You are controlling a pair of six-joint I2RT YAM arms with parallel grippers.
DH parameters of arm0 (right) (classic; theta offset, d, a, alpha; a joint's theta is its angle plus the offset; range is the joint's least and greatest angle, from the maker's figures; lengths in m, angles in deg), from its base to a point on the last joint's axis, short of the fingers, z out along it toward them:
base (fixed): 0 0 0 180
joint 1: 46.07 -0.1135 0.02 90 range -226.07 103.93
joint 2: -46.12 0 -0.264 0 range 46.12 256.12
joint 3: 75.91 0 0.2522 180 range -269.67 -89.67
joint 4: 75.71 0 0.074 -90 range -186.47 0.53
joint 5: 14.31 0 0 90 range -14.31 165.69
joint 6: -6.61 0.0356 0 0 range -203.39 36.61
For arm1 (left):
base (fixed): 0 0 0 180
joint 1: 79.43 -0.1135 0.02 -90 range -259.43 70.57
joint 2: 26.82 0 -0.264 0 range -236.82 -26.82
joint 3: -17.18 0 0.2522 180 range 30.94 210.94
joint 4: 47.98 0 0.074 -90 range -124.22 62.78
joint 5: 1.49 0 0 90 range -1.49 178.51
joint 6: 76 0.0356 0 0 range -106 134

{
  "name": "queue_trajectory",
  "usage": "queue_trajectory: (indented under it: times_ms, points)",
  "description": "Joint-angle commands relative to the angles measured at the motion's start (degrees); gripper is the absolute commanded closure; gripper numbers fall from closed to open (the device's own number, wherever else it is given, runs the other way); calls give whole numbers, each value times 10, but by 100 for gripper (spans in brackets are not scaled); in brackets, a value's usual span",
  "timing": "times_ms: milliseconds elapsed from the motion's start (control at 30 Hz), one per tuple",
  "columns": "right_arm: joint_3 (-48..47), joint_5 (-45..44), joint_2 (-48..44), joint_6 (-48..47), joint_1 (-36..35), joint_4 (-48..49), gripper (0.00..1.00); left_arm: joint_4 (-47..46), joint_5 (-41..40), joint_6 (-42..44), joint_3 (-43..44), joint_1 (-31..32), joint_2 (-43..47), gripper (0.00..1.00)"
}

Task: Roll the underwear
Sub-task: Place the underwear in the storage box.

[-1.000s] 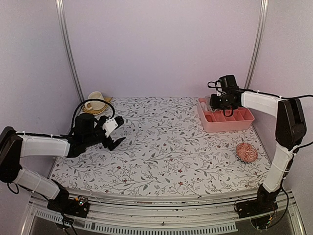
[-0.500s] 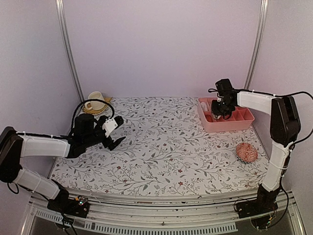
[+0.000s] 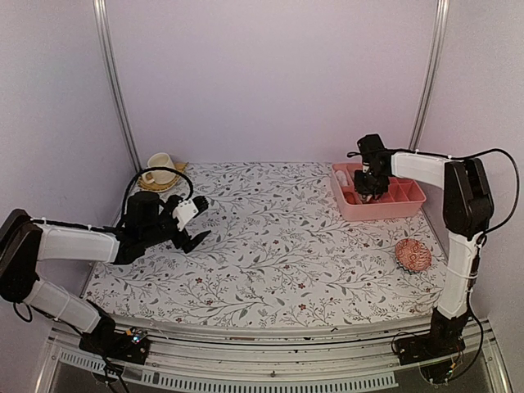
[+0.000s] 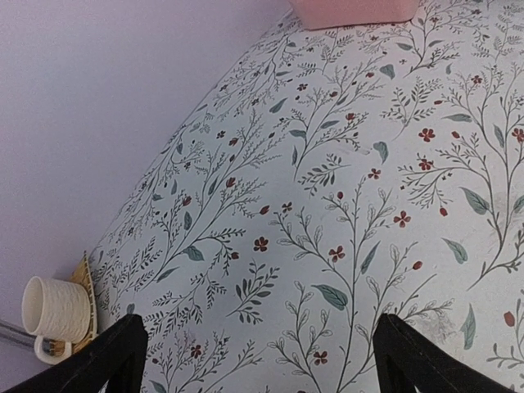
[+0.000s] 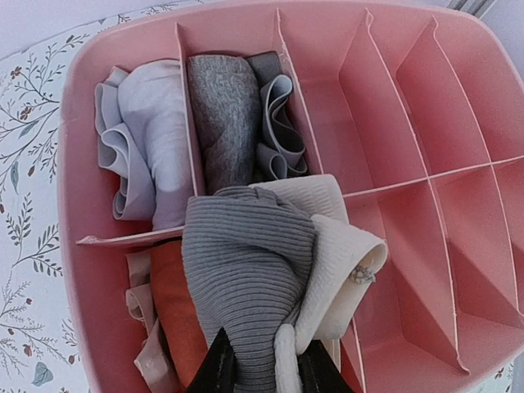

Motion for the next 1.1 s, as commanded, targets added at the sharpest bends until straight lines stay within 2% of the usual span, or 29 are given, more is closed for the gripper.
queue_trajectory:
  times_ms: [0,700,1067]
  points:
    - [-10,32,39,-24,15,-29,98,-12,7,4,-4,-7,1,1]
    - [-11,64,67,-50,19,-68,98,-9,12,4,-1,-7,-5,1]
    - [-40,75,125,-54,19,-86,92,-7,15,4,-3,-7,1,1]
